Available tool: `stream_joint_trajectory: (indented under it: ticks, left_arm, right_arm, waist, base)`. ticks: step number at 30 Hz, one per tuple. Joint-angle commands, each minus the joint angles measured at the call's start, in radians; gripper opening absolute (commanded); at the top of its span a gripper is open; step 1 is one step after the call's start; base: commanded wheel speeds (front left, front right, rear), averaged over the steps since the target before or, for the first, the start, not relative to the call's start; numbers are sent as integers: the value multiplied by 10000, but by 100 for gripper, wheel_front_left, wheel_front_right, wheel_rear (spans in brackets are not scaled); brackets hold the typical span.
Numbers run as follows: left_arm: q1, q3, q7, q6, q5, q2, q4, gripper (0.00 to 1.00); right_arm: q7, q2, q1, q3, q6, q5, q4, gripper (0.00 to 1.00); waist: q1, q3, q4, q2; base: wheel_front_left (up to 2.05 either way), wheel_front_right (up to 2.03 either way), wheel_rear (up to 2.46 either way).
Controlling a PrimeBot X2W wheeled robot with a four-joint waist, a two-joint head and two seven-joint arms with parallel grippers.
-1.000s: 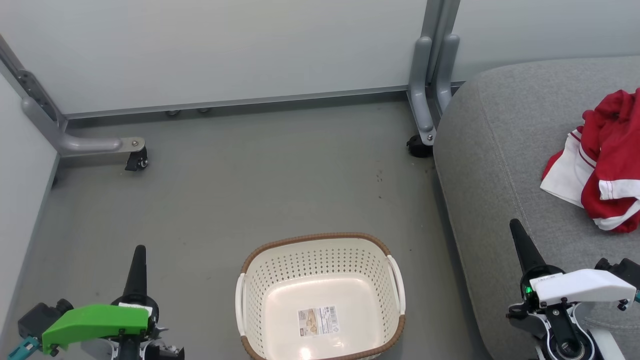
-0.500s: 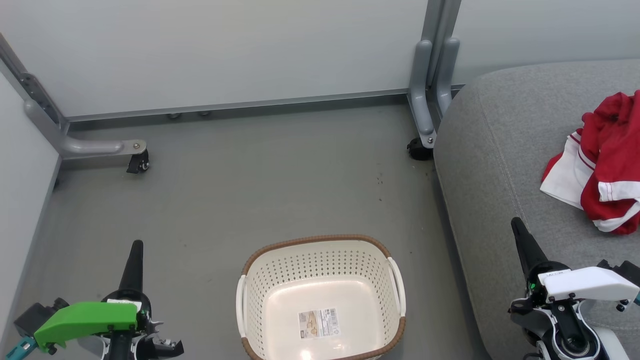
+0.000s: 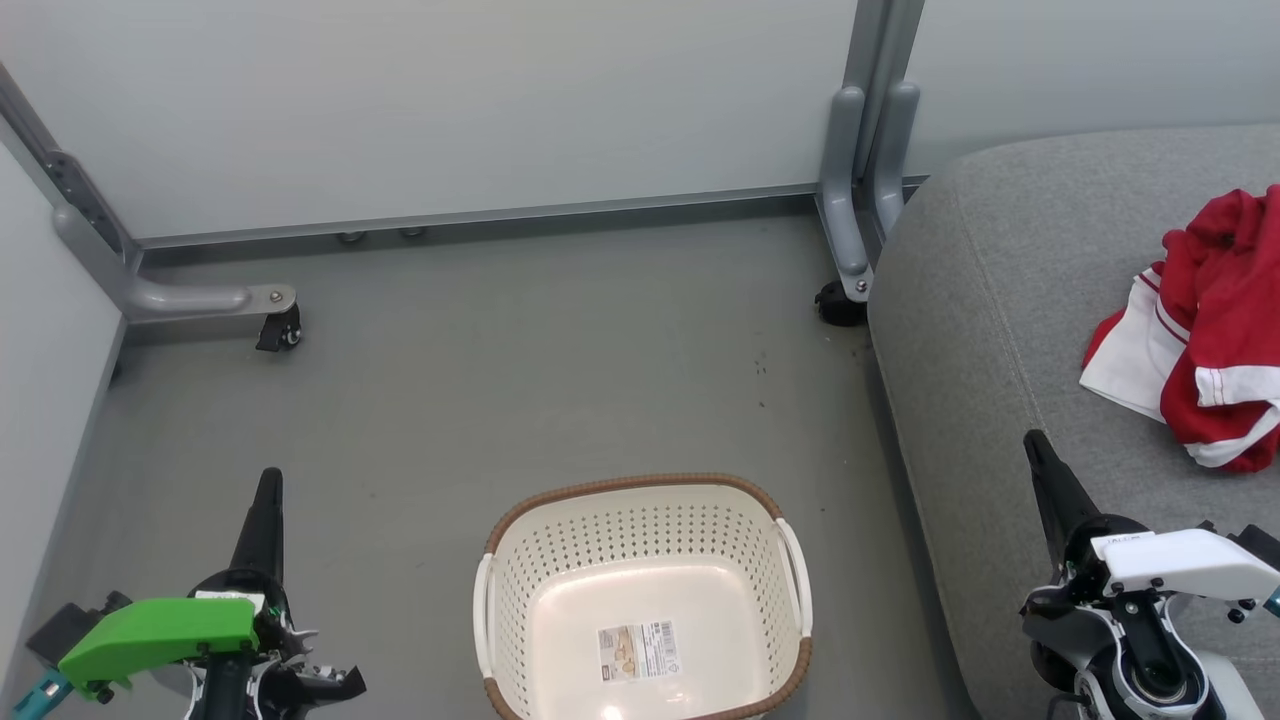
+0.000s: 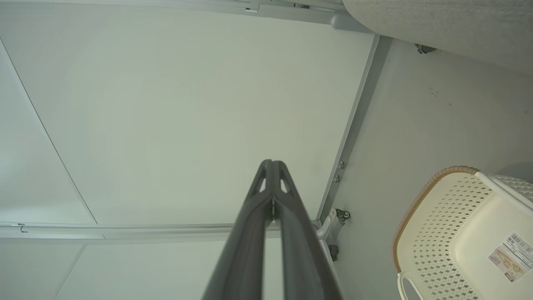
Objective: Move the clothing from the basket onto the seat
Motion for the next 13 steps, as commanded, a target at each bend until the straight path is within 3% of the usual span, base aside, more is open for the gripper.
stream_joint_trajectory:
  ticks: [1, 13]
  left_arm:
    - [-172, 76, 68, -67, -225, 5, 15, 0]
    - [-279, 174, 269, -141, -1048, -8, 55, 0]
  right_arm:
    - [62, -26, -121, -53, 4, 223, 35, 0]
    - [200, -1, -232, -151, 4, 1030, 222, 0]
  waist:
    - [-1, -8, 2, 0]
    - [-1, -79, 16, 0]
  base:
    - [0, 0, 0]
    - [0, 0, 0]
